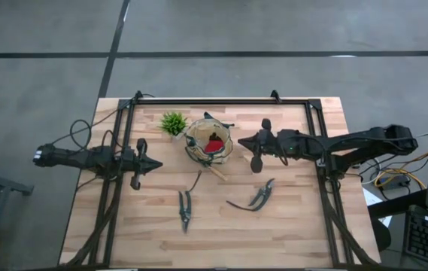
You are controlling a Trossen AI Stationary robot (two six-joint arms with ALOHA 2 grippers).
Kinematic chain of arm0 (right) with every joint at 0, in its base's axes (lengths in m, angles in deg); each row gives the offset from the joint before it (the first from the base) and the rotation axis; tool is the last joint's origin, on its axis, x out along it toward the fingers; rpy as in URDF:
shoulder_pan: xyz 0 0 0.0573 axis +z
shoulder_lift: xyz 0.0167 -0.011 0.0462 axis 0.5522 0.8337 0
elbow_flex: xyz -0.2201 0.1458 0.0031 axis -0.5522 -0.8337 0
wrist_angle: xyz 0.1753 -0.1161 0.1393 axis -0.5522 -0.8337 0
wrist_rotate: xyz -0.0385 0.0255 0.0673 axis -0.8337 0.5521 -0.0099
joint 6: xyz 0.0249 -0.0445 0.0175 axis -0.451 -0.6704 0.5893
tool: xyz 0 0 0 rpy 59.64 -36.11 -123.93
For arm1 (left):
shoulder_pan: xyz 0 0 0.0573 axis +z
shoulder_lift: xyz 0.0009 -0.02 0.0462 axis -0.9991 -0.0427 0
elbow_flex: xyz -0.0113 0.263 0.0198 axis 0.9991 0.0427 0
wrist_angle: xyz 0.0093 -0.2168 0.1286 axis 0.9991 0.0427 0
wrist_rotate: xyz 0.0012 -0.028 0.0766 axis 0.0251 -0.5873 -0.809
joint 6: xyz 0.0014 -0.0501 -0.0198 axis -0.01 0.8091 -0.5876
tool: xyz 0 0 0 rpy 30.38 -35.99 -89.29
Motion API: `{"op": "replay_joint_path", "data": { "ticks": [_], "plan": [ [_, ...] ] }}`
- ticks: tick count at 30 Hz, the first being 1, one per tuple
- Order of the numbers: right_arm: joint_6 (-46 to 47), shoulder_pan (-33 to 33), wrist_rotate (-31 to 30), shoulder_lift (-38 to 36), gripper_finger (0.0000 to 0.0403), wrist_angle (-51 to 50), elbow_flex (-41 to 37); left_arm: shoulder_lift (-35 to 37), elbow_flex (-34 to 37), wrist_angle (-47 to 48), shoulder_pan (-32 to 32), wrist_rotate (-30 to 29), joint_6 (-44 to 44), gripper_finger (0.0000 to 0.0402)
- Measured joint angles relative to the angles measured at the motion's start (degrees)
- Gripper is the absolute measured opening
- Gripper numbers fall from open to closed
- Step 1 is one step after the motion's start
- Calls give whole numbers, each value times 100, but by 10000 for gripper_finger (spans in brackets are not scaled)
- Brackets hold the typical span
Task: Pick & Place Garden tools in Gardening bag
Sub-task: Put the right brown trowel into the white gardening bag
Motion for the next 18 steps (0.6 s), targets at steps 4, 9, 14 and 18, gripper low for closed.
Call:
{"op": "replay_joint_path", "data": {
  "ticks": [4, 9, 14, 18],
  "plan": [
    [114, 0, 39, -5, 8, -348, 2, 0, 0, 0, 0, -2, 0, 10],
    [478, -33, 17, -4, 8, -1062, 1, 0, 0, 0, 0, 0, 0, 10],
    [839, -347, 61, 28, 14, -1919, 0, 0, 0, 0, 0, -2, 1, 10],
    [1189, -881, 884, 79, 42, -2299, -21, 0, 0, 0, -1, -1, 1, 10]
  ]
}}
